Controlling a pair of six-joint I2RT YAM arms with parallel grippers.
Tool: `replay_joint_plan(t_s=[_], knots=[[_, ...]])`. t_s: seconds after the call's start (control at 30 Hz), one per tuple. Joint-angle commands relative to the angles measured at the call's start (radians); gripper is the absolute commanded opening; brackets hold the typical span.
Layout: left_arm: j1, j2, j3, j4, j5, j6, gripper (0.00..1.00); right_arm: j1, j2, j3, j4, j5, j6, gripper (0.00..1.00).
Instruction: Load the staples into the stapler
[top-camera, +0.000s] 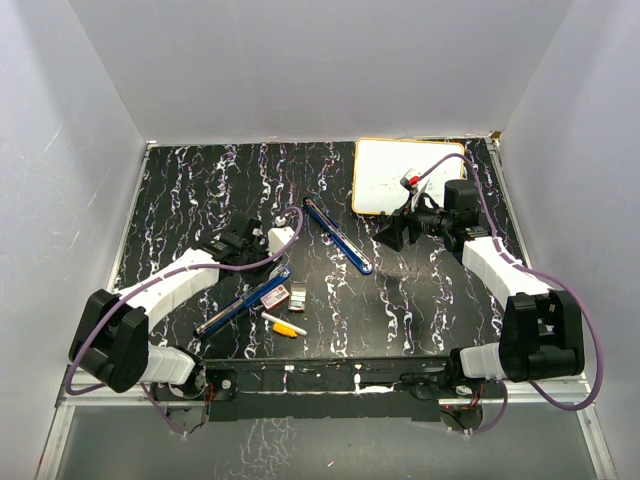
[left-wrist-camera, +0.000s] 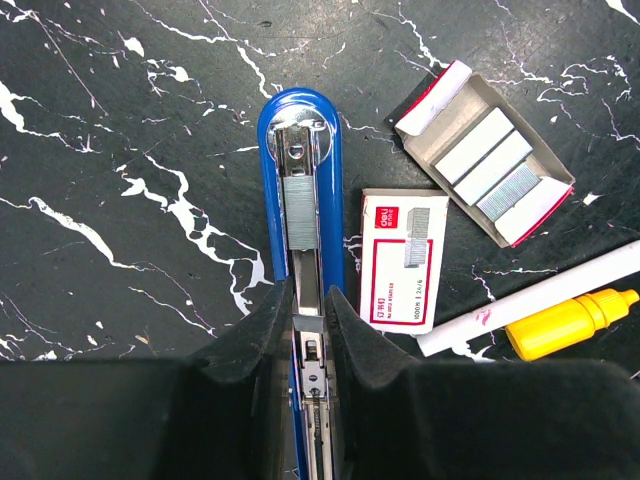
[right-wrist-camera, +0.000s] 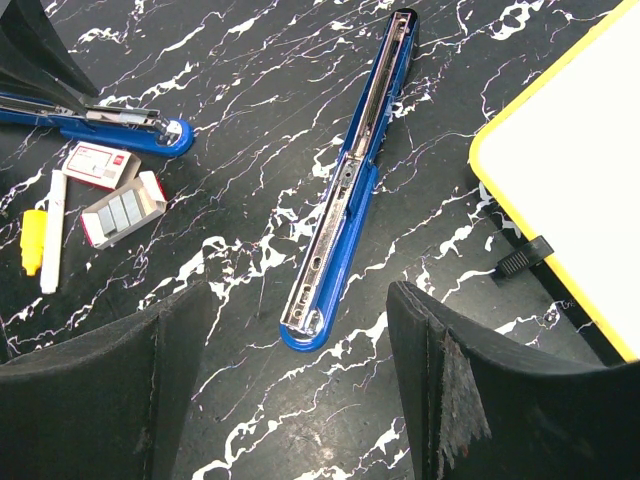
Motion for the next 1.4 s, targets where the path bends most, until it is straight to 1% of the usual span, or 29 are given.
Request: replay_joint_plan(t_s=[0.0, 0.33, 0.83, 1.37], knots=[[-0.003, -0.006, -0.009, -0.005, -0.01, 0.007, 0.0, -0.008, -0.014, -0.007, 0.058, -0.02, 0.004, 0.73], [-0.003, -0.003, -0.009, -0.003, -0.018, 0.009, 0.0, -0.01, -0.014, -0.008, 0.058, -0.02, 0.004, 0.73], [-0.004, -0.055, -0.002, -0.013, -0.015, -0.002, 0.0, -0.011, -0.009, -0.008, 0.06, -0.017, 0.005, 0.74], [-0.003, -0.018, -0.013, -0.009, -0.029, 0.01, 0.0, -0.015, -0.018, -0.01, 0.059, -0.023, 0.007, 0.74]])
